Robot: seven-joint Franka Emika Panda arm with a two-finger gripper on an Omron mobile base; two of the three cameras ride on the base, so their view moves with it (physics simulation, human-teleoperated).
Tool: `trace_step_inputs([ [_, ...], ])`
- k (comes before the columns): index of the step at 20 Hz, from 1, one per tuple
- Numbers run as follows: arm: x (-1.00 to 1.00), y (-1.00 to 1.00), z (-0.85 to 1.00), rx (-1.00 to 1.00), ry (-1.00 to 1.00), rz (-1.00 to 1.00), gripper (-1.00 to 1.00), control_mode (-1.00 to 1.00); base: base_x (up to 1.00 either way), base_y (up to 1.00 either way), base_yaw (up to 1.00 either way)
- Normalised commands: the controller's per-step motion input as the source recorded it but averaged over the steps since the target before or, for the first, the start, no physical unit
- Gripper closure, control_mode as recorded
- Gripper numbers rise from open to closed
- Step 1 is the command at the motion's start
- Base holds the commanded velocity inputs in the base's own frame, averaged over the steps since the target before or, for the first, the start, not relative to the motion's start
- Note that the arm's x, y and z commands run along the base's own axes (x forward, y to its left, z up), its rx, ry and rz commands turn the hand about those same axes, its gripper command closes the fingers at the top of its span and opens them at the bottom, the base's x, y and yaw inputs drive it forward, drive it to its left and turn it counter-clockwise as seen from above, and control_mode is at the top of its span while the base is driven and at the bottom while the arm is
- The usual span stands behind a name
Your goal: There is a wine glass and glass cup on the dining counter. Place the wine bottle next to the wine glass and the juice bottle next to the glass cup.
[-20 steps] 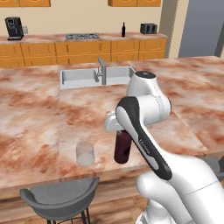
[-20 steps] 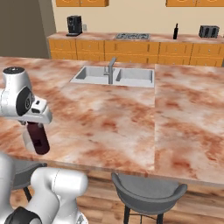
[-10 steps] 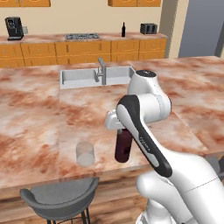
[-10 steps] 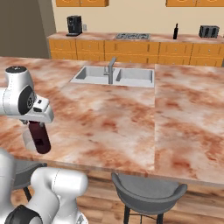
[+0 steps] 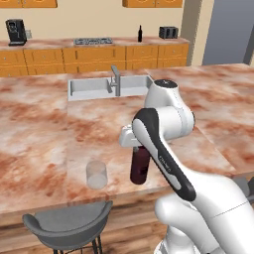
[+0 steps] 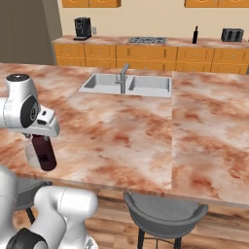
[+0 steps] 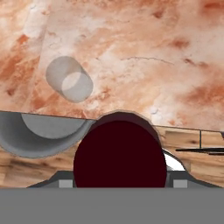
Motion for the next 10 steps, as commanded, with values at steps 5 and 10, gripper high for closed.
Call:
trace_step_inputs([
  [5,0.31,0.01,0.00,0.00,-0.01,0.00,1.00,-1.00,0.00,0.00,0.00],
  [10,0.46,0.11,-0.01,0.00,-0.04,0.00,1.00,-1.00,0.00,0.00,0.00],
])
